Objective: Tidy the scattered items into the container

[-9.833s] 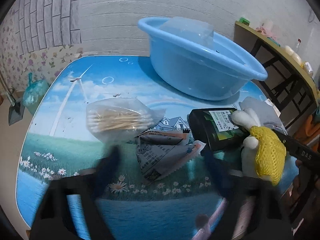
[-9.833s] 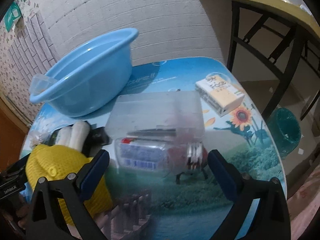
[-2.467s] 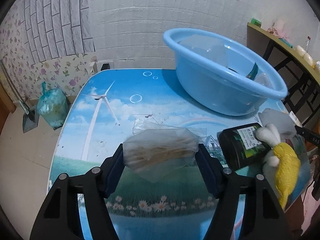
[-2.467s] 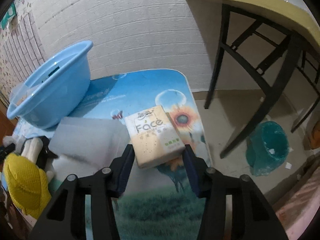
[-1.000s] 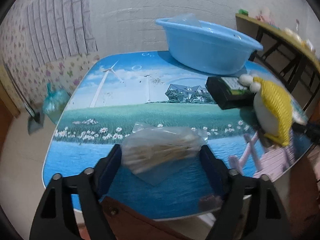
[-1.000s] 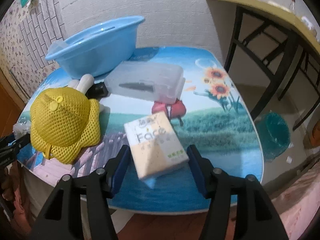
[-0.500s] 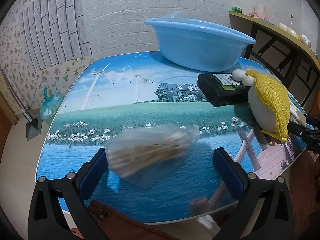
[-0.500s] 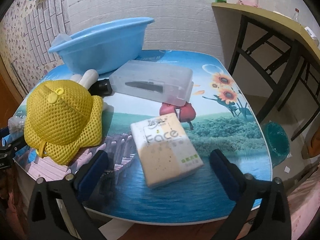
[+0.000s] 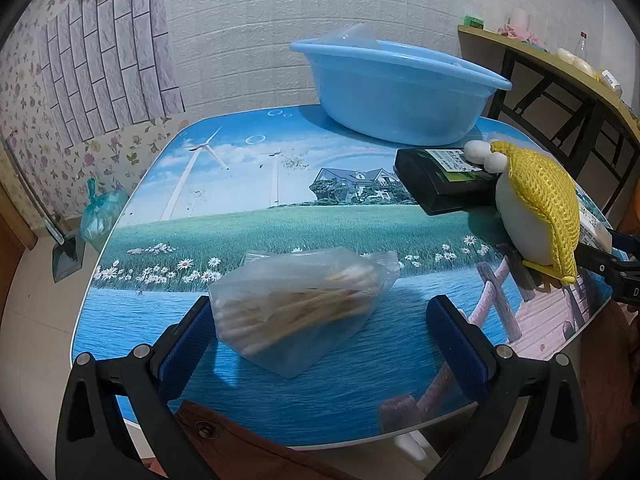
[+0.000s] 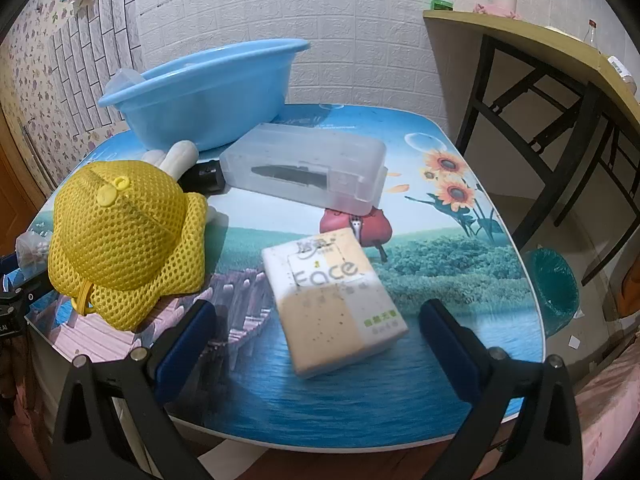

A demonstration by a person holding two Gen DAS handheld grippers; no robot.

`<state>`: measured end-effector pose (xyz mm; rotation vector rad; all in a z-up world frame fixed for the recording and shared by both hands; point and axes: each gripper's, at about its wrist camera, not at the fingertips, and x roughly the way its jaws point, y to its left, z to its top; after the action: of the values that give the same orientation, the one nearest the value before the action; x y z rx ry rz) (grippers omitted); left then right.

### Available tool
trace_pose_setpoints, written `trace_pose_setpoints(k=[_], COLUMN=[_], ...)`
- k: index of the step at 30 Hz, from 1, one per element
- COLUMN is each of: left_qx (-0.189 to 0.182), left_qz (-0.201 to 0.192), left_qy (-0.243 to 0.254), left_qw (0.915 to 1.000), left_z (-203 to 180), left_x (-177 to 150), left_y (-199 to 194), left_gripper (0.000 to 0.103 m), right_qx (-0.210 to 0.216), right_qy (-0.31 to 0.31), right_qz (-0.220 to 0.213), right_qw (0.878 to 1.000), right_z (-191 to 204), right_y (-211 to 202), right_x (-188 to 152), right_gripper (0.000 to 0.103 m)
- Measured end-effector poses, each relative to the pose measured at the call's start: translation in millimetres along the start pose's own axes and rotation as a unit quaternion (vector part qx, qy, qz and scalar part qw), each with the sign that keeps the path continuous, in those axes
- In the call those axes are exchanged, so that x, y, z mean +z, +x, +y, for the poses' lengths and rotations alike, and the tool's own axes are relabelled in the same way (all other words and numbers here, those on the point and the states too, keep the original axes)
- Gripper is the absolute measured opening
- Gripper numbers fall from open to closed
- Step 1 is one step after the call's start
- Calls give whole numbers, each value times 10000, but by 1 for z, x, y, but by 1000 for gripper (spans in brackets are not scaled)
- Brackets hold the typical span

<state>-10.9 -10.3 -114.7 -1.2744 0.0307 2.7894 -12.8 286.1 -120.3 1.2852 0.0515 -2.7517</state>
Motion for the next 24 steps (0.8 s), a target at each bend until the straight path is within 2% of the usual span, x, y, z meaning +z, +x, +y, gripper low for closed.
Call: trace_pose_setpoints(k=[19, 20, 21, 22, 23, 24], left_qx=[-3, 24, 49, 36, 65, 101], left_qz=[0, -2, -30, -81, -124, -142], left_qy=[-2, -24, -61, -99, -146, -208], left_qw=[10000, 10000, 10000, 9999, 9998, 9996], left_z=[1, 2, 3, 4, 6, 9], left_x=[-1, -2, -2, -3, -3, -3], left_y=[0, -1, -2, -5, -7, -8], left_gripper=[103, 103, 101, 92, 81, 77], right_qx=[2, -24, 3, 130, 305, 374], right_qy=[-2, -1, -9, -49, -92, -102], right_qz=[7, 7, -44, -127, -127, -113], right_qw=[10000, 10000, 10000, 9998, 9994, 9992], right_z=[-1, -1, 0, 0, 0, 0], right_y=[-1, -2, -4, -8, -10, -11], right_x=[0, 0, 0, 1, 3, 3], right_gripper=[102, 97, 72, 48, 45, 45])
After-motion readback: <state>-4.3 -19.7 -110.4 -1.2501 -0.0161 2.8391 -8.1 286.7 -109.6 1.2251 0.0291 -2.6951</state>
